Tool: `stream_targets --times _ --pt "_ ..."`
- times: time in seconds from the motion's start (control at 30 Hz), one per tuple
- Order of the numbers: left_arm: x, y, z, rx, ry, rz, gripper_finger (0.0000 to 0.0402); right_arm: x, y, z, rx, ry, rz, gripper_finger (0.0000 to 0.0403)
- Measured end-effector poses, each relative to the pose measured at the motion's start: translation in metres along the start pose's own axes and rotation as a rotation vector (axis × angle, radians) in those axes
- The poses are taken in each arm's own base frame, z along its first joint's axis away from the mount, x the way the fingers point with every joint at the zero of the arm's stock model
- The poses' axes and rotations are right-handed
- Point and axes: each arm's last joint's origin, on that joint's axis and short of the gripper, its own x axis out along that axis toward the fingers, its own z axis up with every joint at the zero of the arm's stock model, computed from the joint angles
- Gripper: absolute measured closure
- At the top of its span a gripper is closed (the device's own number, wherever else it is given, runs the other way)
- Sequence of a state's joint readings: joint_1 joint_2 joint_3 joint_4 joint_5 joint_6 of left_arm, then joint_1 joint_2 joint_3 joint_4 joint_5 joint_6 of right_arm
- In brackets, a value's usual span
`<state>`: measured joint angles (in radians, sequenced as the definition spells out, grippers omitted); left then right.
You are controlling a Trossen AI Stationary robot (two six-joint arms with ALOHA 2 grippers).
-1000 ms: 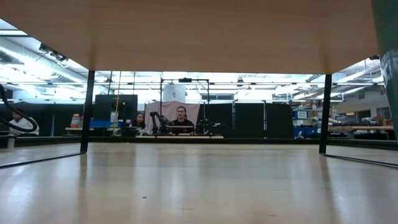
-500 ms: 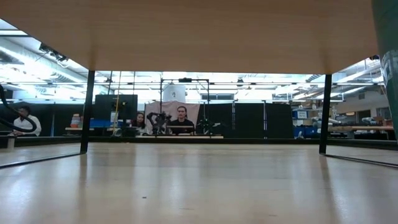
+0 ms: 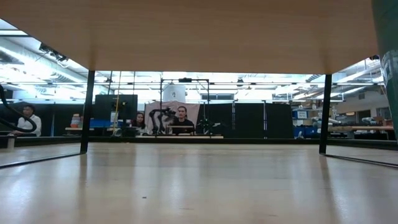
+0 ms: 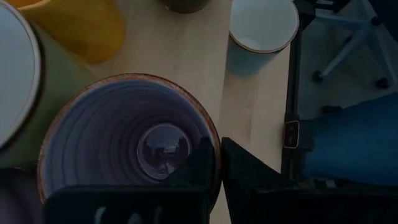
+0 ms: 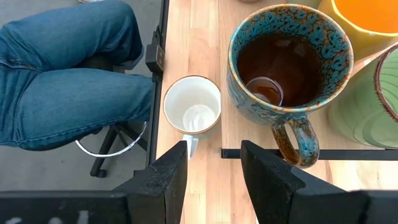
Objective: Place coffee mugs
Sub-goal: Put the purple white mug on the shelf, then put the blue white mug on the shelf
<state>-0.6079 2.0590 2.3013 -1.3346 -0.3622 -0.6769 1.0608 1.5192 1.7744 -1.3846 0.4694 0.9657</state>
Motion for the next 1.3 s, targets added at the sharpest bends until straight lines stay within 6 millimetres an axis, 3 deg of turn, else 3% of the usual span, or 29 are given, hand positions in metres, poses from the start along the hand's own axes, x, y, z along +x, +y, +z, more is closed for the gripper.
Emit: stream_targets --times 1.0,1.3 --pt "0.0072 -0.0001 -0.0037 -0.024 0.027 0.022 0.0368 -0.0001 0.0000 0.0000 0.000 0.000 0.000 0.0247" --pt "0.0071 0.0002 -0.0036 -0.020 0.023 0.029 0.0297 -0.0001 0.0000 0.0000 0.000 0.000 0.000 0.0247"
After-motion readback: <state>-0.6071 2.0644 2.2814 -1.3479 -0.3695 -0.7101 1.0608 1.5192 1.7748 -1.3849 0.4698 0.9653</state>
